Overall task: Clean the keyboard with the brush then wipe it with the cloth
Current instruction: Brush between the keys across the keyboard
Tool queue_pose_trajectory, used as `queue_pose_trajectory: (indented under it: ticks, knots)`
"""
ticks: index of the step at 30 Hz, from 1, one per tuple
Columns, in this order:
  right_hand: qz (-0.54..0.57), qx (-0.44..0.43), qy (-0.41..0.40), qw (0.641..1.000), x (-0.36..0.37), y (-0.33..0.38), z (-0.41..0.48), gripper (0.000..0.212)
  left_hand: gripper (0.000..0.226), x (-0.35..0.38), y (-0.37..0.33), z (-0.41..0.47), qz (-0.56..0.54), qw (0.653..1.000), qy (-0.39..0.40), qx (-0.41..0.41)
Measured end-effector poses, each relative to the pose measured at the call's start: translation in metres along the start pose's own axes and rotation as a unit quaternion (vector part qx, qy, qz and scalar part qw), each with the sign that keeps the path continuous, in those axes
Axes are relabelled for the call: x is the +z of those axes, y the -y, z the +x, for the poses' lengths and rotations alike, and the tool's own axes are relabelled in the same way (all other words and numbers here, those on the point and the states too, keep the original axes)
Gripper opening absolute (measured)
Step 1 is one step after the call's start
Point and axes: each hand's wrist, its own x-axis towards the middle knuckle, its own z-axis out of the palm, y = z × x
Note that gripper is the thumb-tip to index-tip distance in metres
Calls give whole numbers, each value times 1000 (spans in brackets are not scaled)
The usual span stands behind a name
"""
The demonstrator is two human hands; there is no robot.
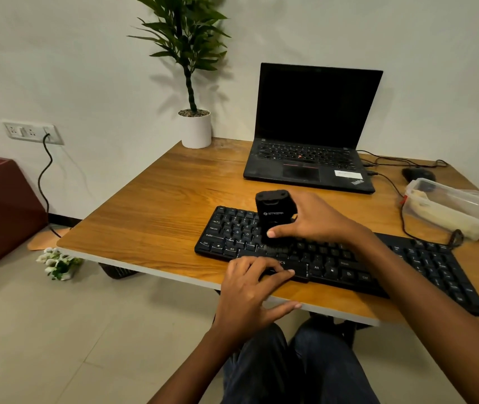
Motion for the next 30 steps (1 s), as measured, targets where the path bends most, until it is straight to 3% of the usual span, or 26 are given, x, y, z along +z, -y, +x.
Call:
queue_pose_trajectory:
  ticks: [4, 8, 13, 24, 30]
  knots:
    - [20, -7, -7, 1000, 14, 1, -1, 65, 45, 0, 0, -1, 0, 1000, -1, -1]
    - [-45, 4, 31, 999, -4, 2, 4, 65, 45, -1, 0, 1, 0, 1000, 0, -1]
    - [29, -4, 3, 1000, 14, 4, 2, 65, 45, 0, 0, 0, -2, 1000, -7, 3]
    - [16, -3, -95, 995, 23, -6, 4, 63, 44, -1, -1, 1, -9, 1000, 1, -2]
    - [79, 15, -67, 995, 28, -6, -1, 62, 45, -2, -1, 1, -14, 1000, 0, -6]
